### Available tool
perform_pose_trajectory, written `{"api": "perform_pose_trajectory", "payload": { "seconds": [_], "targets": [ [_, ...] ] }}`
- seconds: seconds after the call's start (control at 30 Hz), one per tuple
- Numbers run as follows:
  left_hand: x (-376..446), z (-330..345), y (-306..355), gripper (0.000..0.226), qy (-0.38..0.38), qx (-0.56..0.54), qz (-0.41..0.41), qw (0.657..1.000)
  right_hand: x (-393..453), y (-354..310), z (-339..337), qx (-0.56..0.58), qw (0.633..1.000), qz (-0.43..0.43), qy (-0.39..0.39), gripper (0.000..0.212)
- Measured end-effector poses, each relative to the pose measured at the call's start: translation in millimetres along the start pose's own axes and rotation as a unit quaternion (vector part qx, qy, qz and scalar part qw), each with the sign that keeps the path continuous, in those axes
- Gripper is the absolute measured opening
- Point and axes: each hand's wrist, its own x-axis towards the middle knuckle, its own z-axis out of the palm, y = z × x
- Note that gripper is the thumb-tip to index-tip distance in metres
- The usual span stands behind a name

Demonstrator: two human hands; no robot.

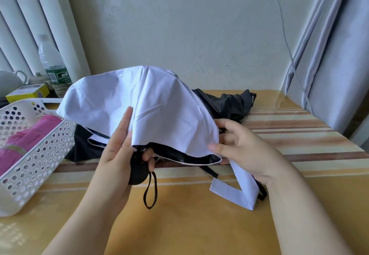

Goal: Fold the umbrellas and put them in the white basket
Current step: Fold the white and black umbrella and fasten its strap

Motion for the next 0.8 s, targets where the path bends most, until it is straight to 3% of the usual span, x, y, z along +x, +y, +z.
{"api": "perform_pose_trajectory", "payload": {
  "seconds": [0.07,0.13,0.2,0.3,0.4,0.5,0.7,0.8],
  "targets": [
    [0,-1,2,0.056,0.015,-0.023,-0.005,1.0,1,-6,-2,0.113,0.99,-0.076,0.034,0.04],
    [-1,1,4,0.044,0.035,-0.042,-0.004,0.998,1,-12,-8,0.286,0.943,-0.157,0.072,0.037],
    [-1,3,4,0.042,0.04,-0.039,-0.001,0.998,0,-12,-12,0.368,0.909,-0.178,0.08,0.034],
    [-1,3,3,0.047,0.045,-0.021,-0.005,0.999,3,-4,-15,0.255,0.955,-0.087,0.122,0.042],
    [0,2,0,0.045,0.041,-0.001,-0.003,0.999,1,-6,-10,0.138,0.986,0.008,0.093,0.024],
    [0,2,-2,0.046,0.033,0.013,0.0,0.999,-1,-6,-1,0.078,0.994,0.009,0.075,0.057],
    [-1,3,1,0.05,0.029,-0.012,-0.029,0.999,-3,-12,-5,0.271,0.958,-0.092,0.033,0.071],
    [0,-1,1,0.053,0.012,-0.028,-0.038,0.999,-6,-15,1,0.268,0.958,-0.104,0.006,0.071]
  ]
}}
